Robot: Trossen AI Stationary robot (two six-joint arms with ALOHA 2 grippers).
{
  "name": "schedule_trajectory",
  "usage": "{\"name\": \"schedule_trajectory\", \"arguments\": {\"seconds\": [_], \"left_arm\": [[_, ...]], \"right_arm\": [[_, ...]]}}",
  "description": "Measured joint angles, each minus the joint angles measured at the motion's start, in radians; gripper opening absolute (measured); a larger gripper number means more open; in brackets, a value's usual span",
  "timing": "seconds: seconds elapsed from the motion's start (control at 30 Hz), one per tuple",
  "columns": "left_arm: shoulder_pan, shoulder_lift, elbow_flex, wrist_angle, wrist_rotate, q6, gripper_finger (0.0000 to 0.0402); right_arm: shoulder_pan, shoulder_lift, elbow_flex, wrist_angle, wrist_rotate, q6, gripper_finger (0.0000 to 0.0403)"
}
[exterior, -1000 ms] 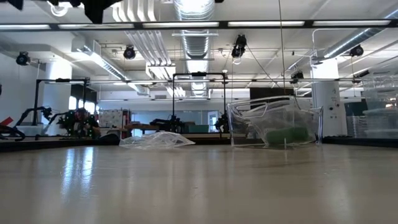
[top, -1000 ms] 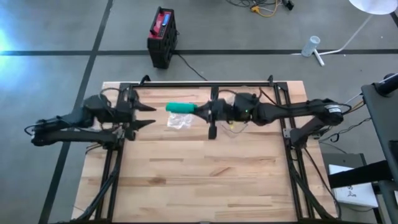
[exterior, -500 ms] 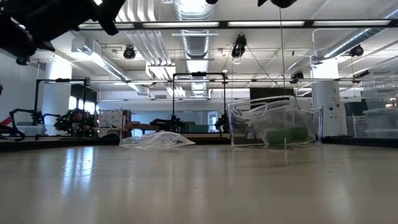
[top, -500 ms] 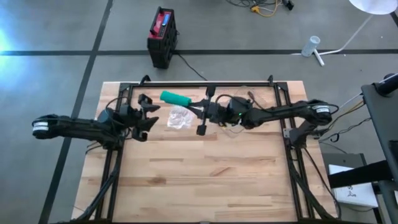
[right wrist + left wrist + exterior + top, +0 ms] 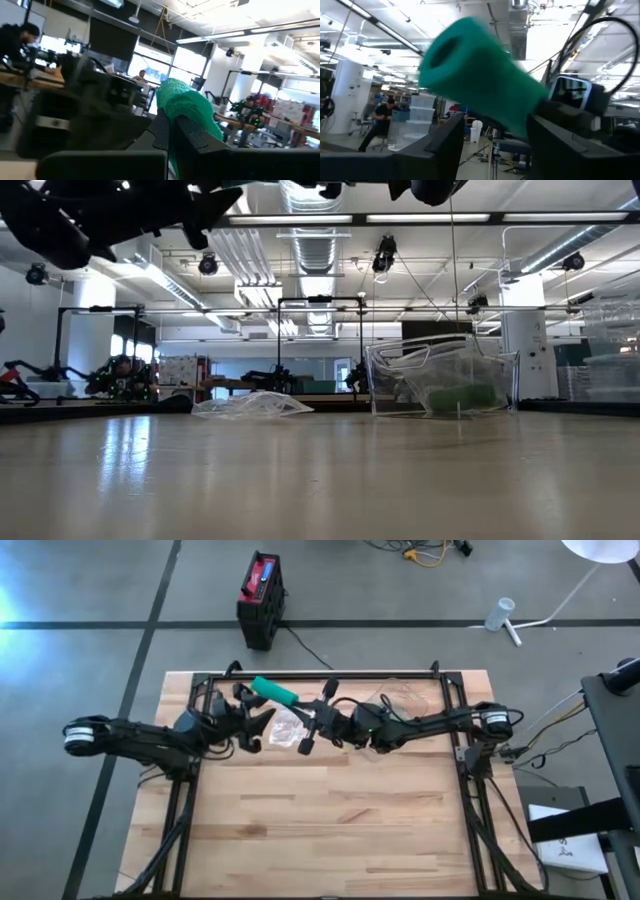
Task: Roll bandage
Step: Roll the dark green bandage
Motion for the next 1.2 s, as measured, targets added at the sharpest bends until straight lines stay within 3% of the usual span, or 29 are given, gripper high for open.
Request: {"name": "schedule_trajectory", "arguments": {"seconds": [0.47, 0.6, 0.77, 0.83, 1.2], "left_arm": [[0.052, 0.102, 0.089, 0.000, -0.001, -0.083, 0.0196], [0.051, 0.094, 0.088, -0.001, -0.005, -0.084, 0.0152], [0.050, 0.067, 0.075, -0.003, -0.005, -0.084, 0.0039], [0.051, 0.059, 0.069, -0.003, -0.005, -0.087, 0.0011], [0.052, 0.070, 0.023, -0.036, -0.056, -0.110, 0.0001]], "right_arm": [[0.006, -0.011, 0.001, -0.032, 0.004, 0.008, 0.0002], [0.006, -0.011, 0.001, -0.032, 0.003, 0.009, 0.0002], [0.006, -0.011, 0.001, -0.034, 0.002, 0.021, 0.0002], [0.006, -0.011, 0.001, -0.036, 0.000, 0.034, 0.0002], [0.007, -0.060, 0.000, -0.049, -0.001, 0.055, 0.0002]]}}
